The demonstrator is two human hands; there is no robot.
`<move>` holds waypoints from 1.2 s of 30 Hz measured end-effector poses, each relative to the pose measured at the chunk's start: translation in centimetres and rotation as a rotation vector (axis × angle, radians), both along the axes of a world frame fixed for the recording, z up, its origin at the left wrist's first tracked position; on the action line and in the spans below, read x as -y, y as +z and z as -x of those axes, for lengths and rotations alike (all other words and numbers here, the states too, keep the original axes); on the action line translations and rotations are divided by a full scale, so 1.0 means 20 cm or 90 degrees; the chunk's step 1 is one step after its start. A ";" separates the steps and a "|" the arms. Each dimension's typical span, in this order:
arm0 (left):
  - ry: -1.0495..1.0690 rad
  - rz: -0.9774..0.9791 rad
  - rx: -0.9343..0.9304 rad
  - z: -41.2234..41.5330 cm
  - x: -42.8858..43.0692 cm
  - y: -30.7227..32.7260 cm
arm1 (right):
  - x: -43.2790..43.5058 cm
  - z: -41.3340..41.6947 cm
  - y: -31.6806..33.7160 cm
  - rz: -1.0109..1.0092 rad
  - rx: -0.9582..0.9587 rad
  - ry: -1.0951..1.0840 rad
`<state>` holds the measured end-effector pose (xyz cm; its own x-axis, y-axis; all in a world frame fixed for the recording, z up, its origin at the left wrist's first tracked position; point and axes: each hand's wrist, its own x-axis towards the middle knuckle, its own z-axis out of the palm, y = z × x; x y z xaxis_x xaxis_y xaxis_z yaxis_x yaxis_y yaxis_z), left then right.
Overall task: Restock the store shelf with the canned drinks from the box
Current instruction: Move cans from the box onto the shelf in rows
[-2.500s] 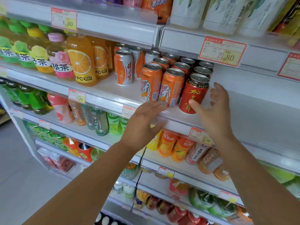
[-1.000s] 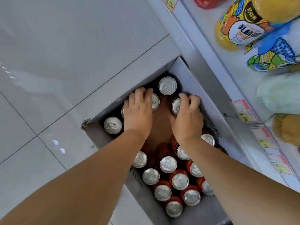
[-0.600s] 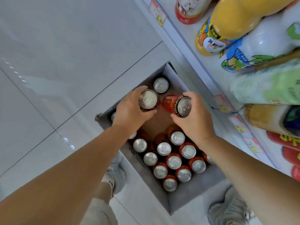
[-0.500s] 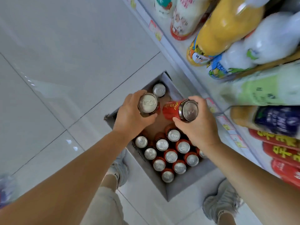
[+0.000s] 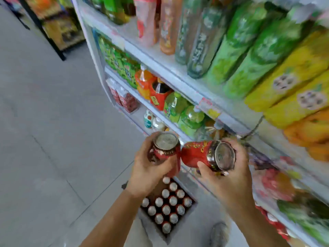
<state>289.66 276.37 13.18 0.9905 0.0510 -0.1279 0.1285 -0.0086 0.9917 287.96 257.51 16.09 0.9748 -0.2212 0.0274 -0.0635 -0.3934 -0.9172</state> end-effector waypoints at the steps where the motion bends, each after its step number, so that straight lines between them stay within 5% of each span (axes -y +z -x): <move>1: -0.025 -0.003 0.023 -0.01 0.03 0.12 | 0.03 0.03 0.13 -0.012 0.025 -0.010; 9: -0.175 -0.017 0.225 -0.09 0.34 0.96 | 0.37 0.28 0.97 0.025 0.256 -0.150; 17: -0.262 0.002 0.417 -0.07 0.87 1.46 | 0.90 0.46 1.34 0.041 0.440 -0.354; 26: -0.195 0.039 0.446 -0.09 1.38 1.53 | 1.62 0.11 1.58 0.230 0.199 -0.196; 32: -0.132 0.053 0.437 -0.15 1.45 1.54 | 1.83 -0.18 1.63 0.202 0.071 -0.051; 36: -0.138 0.031 0.441 -0.18 1.42 1.55 | 1.79 -0.20 1.56 0.113 0.065 -0.162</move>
